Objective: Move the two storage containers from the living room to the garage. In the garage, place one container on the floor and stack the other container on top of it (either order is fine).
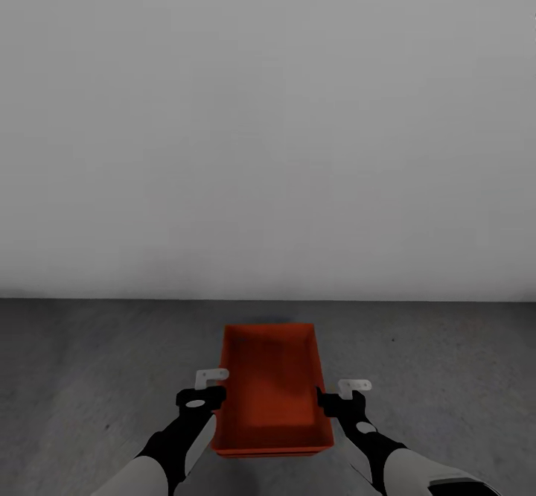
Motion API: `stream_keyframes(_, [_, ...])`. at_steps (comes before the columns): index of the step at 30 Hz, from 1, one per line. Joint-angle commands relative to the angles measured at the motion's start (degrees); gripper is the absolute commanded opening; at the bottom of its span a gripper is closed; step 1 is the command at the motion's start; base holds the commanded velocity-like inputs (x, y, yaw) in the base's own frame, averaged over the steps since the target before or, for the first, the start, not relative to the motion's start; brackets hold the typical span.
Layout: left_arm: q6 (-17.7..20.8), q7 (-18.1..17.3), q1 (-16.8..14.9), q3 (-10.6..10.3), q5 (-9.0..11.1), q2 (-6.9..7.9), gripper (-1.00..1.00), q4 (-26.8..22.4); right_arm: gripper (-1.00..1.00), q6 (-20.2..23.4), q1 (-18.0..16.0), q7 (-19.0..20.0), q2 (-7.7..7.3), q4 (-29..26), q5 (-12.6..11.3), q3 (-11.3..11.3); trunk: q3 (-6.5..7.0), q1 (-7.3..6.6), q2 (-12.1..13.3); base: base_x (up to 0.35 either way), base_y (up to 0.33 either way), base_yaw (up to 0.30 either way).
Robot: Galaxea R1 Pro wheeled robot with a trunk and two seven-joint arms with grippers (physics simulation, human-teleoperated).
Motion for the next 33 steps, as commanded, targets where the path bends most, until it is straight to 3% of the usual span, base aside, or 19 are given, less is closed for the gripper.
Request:
stream_keyframes(1, [0.3, 0.5, 0.0, -0.5, 0.5, 0.08, 1.0, -0.1, 1.0, -0.2, 0.0, -0.2, 0.01, 0.1, -0.1, 0.3, 0.13, -0.22, 0.4, 0.0, 0.0, 0.0])
stream_keyframes(11, [0.3, 0.5, 0.0, -0.5, 0.5, 0.06, 1.0, -0.2, 1.0, -0.1, 0.0, -0.2, -0.02, 0.1, -0.1, 0.3, 1.93, -2.41, 4.4, 0.0, 0.0, 0.0])
stream_keyframes(28, [0.4, 0.7, 0.0, -0.4, 0.5, 0.06, 1.0, -0.4, 1.0, -0.2, 0.0, -0.2, -0.01, 0.1, -0.1, 0.3, 1.93, -2.41, 4.4, -0.003, 0.0, 0.0])
stream_keyframes(33, [0.6, 0.7, 0.0, -0.4, 0.8, 0.06, 1.0, -0.2, 1.0, -0.2, 0.0, -0.2, -0.01, 0.1, -0.1, 0.3, 1.93, -2.41, 4.4, -0.217, 0.031, 0.0])
